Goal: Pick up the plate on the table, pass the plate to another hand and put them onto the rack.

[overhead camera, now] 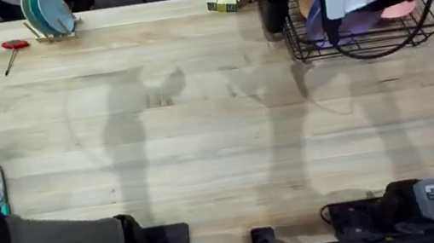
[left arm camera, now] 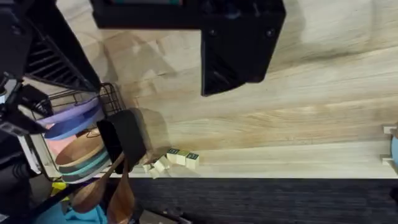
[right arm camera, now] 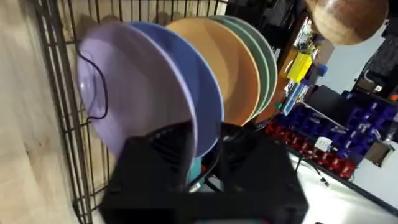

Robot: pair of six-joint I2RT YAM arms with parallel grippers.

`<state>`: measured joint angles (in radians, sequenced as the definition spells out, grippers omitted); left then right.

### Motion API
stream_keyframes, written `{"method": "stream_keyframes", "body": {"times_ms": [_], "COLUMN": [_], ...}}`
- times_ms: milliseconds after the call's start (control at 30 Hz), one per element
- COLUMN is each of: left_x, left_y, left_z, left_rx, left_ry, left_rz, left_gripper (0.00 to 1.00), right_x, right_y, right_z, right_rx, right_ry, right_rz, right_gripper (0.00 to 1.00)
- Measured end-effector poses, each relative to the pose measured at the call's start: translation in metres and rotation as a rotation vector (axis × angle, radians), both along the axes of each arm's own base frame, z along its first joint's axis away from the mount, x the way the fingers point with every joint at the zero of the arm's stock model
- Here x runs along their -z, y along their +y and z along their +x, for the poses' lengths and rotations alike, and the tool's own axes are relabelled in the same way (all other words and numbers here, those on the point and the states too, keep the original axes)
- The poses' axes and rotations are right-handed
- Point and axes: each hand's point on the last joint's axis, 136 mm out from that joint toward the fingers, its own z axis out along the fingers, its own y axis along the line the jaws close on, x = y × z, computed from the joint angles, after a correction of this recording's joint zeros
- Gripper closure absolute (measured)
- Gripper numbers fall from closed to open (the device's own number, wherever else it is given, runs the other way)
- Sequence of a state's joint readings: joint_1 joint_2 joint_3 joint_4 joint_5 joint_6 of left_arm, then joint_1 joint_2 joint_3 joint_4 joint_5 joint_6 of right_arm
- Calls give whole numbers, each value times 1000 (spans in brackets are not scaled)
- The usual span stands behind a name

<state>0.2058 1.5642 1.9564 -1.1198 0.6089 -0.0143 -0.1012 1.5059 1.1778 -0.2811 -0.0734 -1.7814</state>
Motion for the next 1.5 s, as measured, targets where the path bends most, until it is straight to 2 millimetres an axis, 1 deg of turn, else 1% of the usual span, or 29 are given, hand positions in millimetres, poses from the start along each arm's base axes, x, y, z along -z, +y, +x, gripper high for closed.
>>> {"method": "stream_keyframes", "body": {"times_ms": [67, 100, 167, 200, 300, 400, 500, 633, 767, 900, 967, 1067, 1200, 1333, 1500], "left_x": [0, 0, 0, 0, 0, 0, 0, 0, 0, 1, 4, 7, 12, 15, 19], "left_y": [0, 0, 0, 0, 0, 0, 0, 0, 0, 3, 6, 11, 15, 16, 19], "left_z": [0, 0, 0, 0, 0, 0, 0, 0, 0, 0, 0, 0, -1, -4, -6], "left_rx": [0, 0, 0, 0, 0, 0, 0, -1, -2, -13, -30, -54, -69, -61, -48], "left_ry": [0, 0, 0, 0, 0, 0, 0, 0, 1, 5, 13, 28, 44, 52, 55], "left_rz": [0, 0, 0, 0, 0, 0, 0, 1, 2, 11, 24, 44, 66, 92, 142], "left_gripper": [6, 6, 7, 7, 7, 8, 7, 7, 6, 6, 6, 6, 6, 6, 6], "right_x": [0, 1, 2, 2, -1, -9, -27, -57, -85, -109, -116, -117, -103, -94, -97], "right_y": [1, 1, 1, 1, 1, 2, 3, 4, 7, 12, 15, 17, 24, 32, 40], "right_z": [0, -1, -2, -2, -3, -10, -21, -33, -48, -63, -72, -86, -106, -120, -127], "right_rx": [-2, -2, -2, 1, 20, 46, 77, 145, 267, 431, 514, 637, 803, 917, 988], "right_ry": [2, 6, 13, 12, 9, 3, -22, -87, -145, -181, -180, -142, -39, 35, 63], "right_rz": [2, 3, 3, 6, 29, 60, 97, 188, 372, 657, 803, 983, 1153, 1262, 1380], "right_gripper": [484, 330, 55, 18, 5, 5, 5, 5, 7, 5, 5, 5, 5, 5, 5]}}
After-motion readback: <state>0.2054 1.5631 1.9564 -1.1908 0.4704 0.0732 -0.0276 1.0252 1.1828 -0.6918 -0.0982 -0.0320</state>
